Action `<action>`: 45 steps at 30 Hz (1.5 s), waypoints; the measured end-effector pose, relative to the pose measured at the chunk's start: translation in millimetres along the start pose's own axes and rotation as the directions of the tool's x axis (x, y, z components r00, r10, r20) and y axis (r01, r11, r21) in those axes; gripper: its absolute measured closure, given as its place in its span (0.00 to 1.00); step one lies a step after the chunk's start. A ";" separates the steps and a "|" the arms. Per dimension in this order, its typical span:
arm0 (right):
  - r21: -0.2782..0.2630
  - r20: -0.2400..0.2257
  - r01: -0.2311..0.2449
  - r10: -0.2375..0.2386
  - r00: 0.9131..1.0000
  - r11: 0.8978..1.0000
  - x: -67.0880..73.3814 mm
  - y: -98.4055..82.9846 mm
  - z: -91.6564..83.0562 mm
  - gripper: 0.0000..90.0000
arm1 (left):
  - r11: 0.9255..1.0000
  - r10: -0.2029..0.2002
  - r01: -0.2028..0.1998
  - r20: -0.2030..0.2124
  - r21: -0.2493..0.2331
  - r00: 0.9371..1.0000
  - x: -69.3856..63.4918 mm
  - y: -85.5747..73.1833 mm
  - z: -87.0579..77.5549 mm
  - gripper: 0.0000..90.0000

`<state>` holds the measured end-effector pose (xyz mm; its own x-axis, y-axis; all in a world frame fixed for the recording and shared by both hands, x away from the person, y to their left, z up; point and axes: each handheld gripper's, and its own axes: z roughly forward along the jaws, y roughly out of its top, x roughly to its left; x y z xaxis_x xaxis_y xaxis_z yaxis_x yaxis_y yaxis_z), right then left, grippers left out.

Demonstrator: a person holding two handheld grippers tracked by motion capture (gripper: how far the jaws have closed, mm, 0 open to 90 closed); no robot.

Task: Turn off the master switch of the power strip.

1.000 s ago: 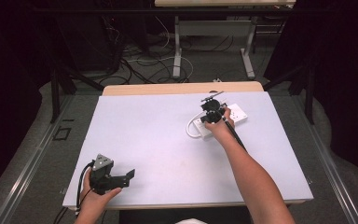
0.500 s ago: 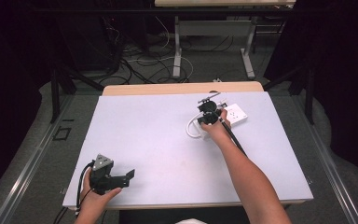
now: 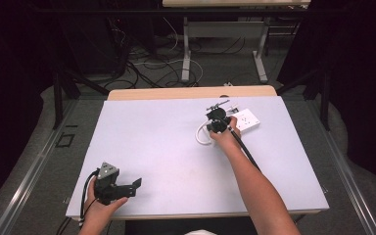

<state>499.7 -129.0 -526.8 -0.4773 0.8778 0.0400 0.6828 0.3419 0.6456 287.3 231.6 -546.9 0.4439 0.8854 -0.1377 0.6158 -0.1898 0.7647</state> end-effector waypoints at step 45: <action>-0.041 0.015 -0.013 0.013 1.000 0.999 -6.9 4.7 -5.9 0.48 | 1.000 0.006 -0.006 -0.001 0.007 1.000 1.3 0.8 0.2 0.07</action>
<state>503.0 -135.4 -519.5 -0.4599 0.8872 0.0374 0.6656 0.3166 0.6758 288.5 232.5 -546.5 0.4468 0.8847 -0.1330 0.6177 -0.1976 0.7612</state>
